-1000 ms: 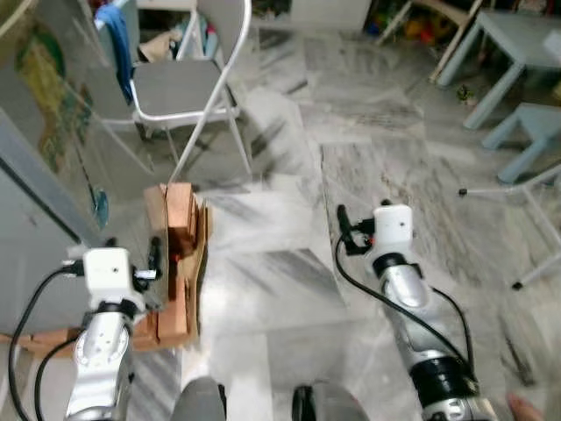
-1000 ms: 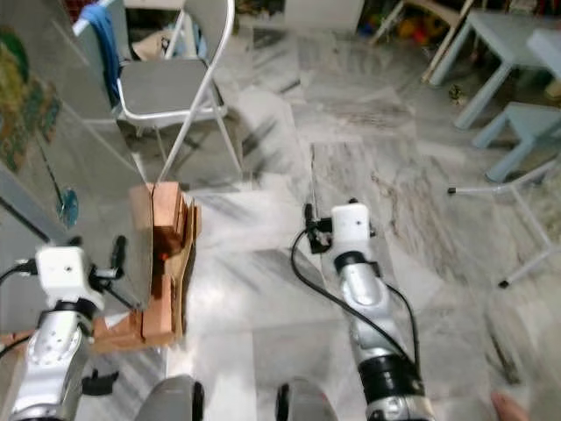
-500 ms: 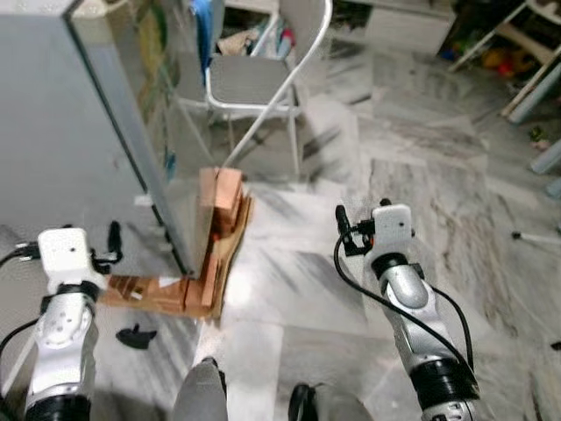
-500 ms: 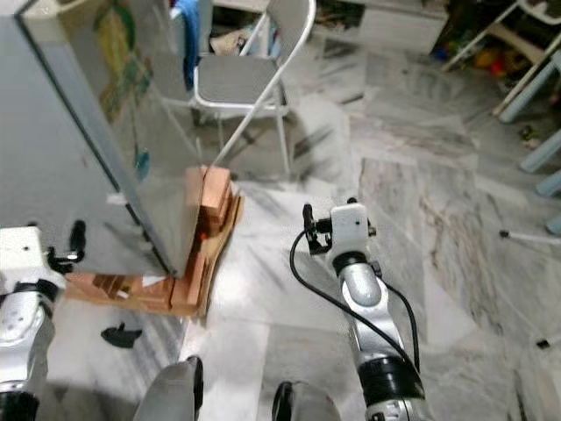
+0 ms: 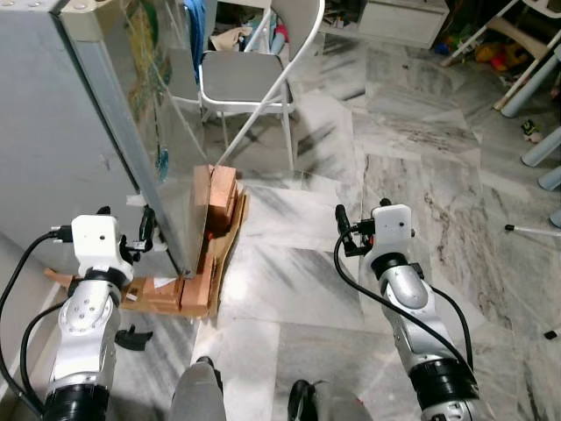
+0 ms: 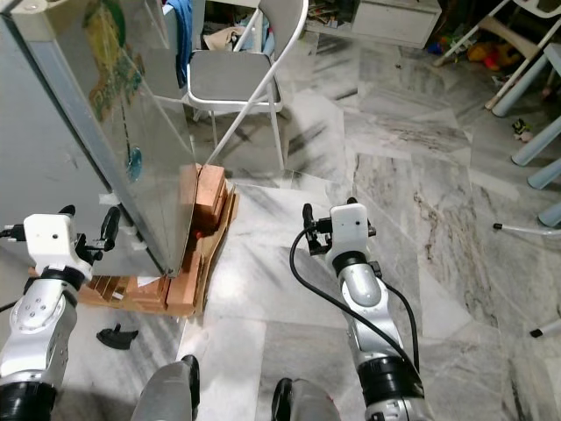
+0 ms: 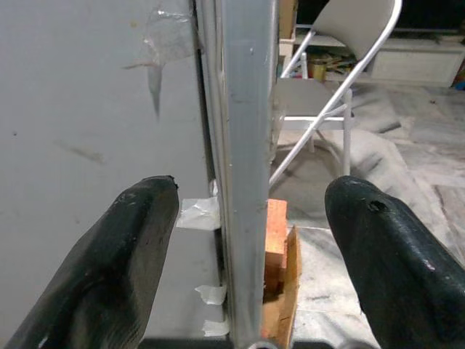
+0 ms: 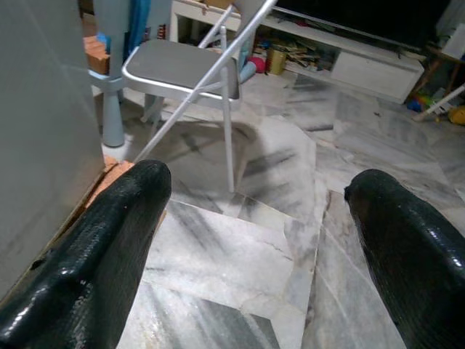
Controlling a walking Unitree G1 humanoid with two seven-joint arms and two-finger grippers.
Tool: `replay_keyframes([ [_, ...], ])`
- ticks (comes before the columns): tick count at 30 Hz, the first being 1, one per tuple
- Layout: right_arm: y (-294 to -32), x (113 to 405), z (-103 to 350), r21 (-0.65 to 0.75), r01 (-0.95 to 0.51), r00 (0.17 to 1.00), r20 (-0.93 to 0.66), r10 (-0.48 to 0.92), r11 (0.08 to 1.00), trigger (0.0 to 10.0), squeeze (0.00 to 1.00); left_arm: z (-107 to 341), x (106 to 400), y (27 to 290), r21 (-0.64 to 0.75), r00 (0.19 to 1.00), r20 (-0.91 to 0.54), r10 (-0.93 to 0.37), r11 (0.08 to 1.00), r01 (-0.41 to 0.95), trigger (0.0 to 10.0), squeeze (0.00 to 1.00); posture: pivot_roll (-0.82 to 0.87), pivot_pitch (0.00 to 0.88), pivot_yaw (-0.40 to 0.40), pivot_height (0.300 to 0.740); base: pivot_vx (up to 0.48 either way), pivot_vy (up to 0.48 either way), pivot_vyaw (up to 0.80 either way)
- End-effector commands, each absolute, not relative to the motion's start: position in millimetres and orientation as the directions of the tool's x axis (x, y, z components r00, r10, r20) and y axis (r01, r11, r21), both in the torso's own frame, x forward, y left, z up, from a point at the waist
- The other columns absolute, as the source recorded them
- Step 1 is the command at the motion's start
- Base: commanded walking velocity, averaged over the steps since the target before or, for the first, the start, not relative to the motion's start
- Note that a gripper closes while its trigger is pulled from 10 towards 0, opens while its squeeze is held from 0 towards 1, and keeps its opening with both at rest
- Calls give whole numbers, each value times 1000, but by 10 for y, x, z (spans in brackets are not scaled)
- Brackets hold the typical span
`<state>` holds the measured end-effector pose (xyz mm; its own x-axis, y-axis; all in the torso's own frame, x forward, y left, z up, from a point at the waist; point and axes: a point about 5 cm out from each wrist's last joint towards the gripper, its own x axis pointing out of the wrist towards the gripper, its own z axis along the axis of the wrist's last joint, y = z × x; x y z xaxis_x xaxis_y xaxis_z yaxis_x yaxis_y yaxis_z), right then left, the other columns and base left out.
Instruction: Restocking fridge
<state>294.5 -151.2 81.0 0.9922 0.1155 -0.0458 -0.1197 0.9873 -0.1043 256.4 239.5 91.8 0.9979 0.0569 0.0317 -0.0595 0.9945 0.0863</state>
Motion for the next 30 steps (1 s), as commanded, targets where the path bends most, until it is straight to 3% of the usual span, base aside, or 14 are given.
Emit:
replay_keyframes([
  [1, -1615, 2916, 847, -94, -87, 996, -39, 84, 992, 10000, 0, 947, 2482, 2409, 68, 997, 35, 65, 995, -67, 10000, 0, 128, 126, -98, 740, 0, 0, 0],
  [8, -1627, 2790, 791, -95, -106, 993, -66, 100, 990, 10000, 0, 956, 2292, 2278, 17, 998, 32, 61, 998, -61, 10000, 0, 138, 134, -107, 740, 71, 0, 0],
  [30, -1614, 2814, 841, -87, -107, 992, -69, 102, 990, 10000, 0, 1028, 2412, 2180, -12, 998, 42, 44, 999, -44, 10000, 0, 125, 131, -110, 740, 362, 0, -36],
])
